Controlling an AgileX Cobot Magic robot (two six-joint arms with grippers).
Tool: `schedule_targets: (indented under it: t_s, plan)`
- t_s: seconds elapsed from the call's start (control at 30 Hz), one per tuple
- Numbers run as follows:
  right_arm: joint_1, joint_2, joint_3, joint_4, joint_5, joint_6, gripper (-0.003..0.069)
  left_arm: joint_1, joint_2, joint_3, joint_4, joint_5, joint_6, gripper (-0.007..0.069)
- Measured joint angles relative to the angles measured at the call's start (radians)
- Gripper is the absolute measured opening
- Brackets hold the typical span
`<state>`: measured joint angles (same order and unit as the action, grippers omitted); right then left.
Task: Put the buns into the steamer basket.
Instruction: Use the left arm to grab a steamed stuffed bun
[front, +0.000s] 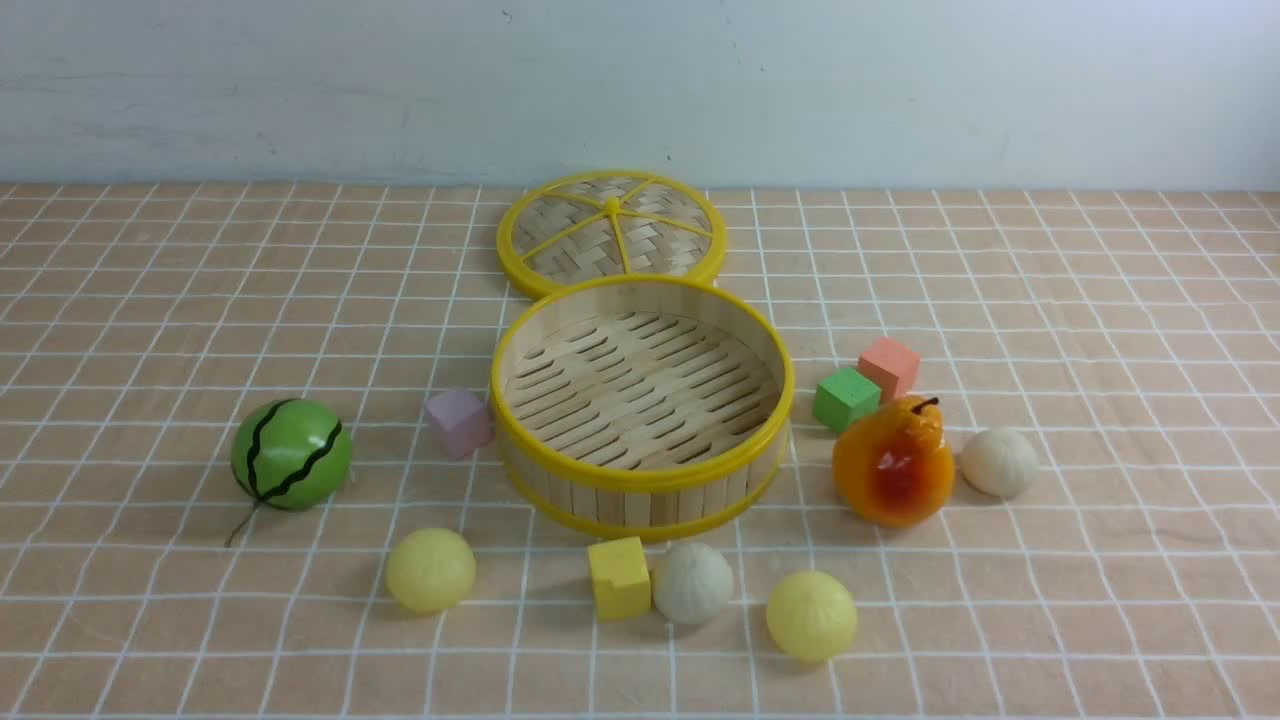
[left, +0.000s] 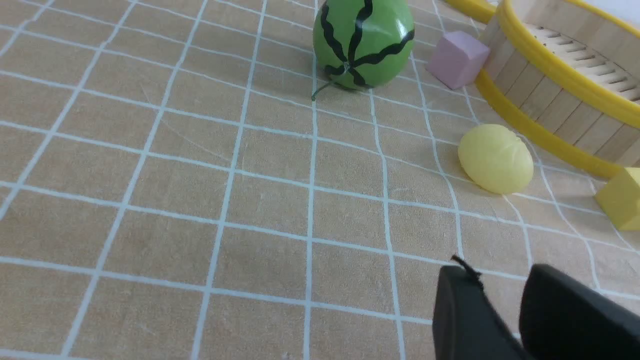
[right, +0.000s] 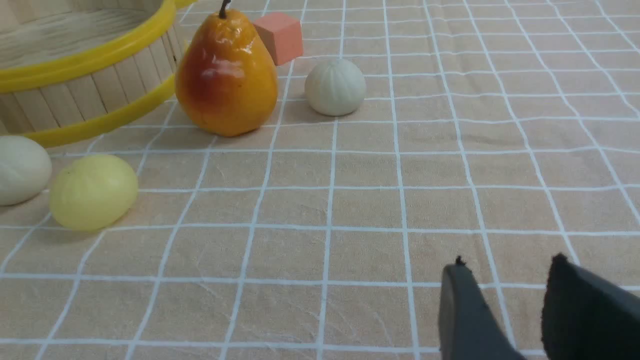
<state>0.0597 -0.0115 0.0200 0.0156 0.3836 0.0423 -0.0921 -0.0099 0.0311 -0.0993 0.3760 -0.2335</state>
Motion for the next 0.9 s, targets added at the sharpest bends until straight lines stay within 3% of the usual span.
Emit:
schedule_targets:
  t_s: [0.63,0.9]
  plan:
    - [0.0,0.0,0.0,0.0,0.0,0.0,0.0241,0.0,0.0,0.0,0.0,-0.012,-0.002,0.0192]
    - [0.0,0.0,0.0,0.0,0.0,0.0,0.0241,0.0,0.0,0.0,-0.383,-0.301,-0.3,0.02]
